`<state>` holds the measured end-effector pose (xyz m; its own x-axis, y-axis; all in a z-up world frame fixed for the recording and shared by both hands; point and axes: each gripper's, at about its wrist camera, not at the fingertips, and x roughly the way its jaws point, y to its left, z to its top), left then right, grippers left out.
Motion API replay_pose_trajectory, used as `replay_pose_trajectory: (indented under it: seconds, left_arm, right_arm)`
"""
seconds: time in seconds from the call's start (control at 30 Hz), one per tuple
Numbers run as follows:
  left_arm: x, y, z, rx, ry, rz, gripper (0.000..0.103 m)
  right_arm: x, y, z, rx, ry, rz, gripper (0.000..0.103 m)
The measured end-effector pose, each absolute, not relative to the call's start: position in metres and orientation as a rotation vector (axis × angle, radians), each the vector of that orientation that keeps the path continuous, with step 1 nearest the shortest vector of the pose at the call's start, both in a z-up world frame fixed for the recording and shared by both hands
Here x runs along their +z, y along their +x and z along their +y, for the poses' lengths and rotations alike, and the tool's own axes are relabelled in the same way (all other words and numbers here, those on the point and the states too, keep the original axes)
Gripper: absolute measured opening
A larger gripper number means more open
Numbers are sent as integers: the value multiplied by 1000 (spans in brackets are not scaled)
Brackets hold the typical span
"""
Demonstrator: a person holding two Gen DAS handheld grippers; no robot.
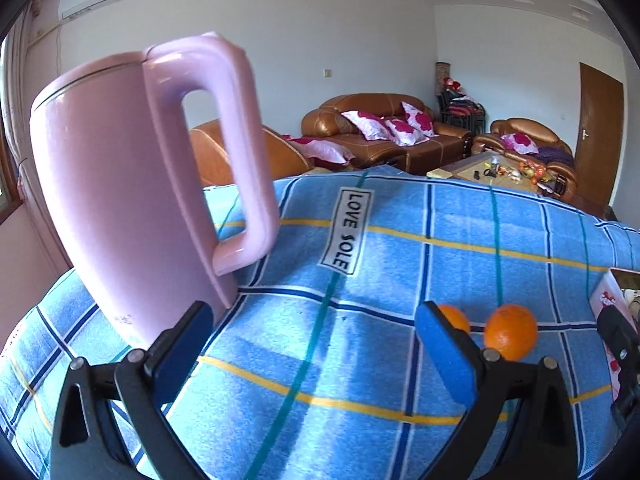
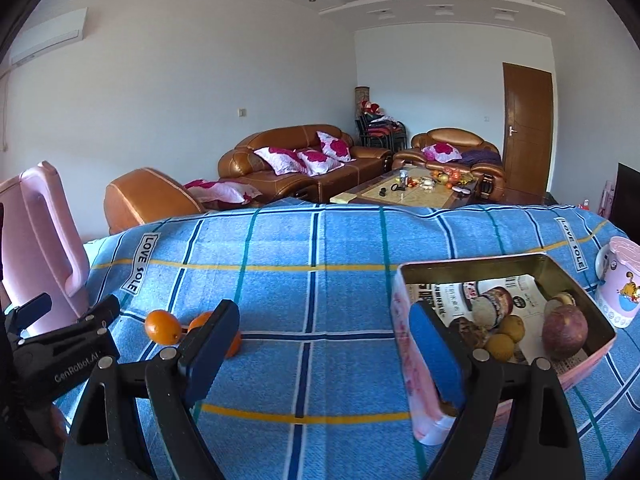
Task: Organize fruits
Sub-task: 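Withdraw both grippers from the tin toward the two remaining oranges, then grasp the large orange with the right gripper while the left grasps the small orange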
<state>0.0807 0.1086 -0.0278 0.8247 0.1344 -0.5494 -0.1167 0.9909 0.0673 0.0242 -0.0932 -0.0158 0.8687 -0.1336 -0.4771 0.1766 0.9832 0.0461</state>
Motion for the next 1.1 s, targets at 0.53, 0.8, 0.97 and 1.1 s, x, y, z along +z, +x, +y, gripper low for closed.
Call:
replay_pose_trajectory:
  seconds: [0.53,0.8,0.97,1.1]
  left_arm:
    - [-35,86,125,203,39,632,103]
    - [-34,87,126,186,37,633,103]
    - [-30,82,125,156,31,603,103]
    - [-25,76,114,93,56,560,103]
  right_arm:
    - [-53,109,-43,73,85,800,74]
    - [-61,111,-46,111,117,854,49]
    - [-47,81,-62,54,148,738,49]
    - [-28,52,-71,-43,104,578,49]
